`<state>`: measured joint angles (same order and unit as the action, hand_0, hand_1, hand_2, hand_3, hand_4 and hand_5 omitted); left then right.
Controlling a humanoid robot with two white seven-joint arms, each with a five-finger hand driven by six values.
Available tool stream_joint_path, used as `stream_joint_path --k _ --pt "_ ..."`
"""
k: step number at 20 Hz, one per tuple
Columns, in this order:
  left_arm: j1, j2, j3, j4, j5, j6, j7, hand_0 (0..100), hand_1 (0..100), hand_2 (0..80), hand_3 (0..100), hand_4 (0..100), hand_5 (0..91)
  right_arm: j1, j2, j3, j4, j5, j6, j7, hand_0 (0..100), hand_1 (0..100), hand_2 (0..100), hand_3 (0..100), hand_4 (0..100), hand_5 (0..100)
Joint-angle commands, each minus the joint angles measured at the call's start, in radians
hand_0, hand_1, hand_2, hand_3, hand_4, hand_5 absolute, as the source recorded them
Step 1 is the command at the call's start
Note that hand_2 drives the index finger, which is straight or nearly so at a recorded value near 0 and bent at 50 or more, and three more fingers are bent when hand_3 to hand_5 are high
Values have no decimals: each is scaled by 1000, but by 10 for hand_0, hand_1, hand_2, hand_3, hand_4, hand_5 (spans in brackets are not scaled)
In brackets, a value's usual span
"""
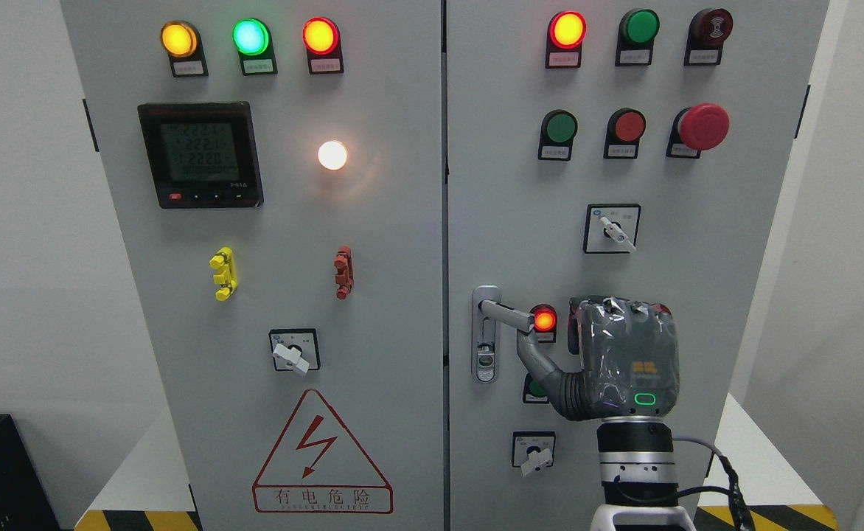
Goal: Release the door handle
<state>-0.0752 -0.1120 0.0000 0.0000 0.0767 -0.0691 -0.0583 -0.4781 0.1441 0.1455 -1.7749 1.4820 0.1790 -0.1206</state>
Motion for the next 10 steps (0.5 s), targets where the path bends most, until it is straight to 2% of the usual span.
stream_joint_path --k 1,7,10 --pt "0 0 -21 -20 0 0 0 0 0 22 94 13 0 3 -1 2 -1 0 -1 -11 311 320 911 1000 993 937" --pt "0 0 -21 -20 0 0 0 0 0 23 94 13 0 62 -1 12 -35 -5 -12 -17 312 319 909 1000 993 939" --pt "0 0 -21 -20 0 0 0 0 0 22 94 13 0 105 -1 14 -49 -5 -23 -53 313 318 903 1000 991 937"
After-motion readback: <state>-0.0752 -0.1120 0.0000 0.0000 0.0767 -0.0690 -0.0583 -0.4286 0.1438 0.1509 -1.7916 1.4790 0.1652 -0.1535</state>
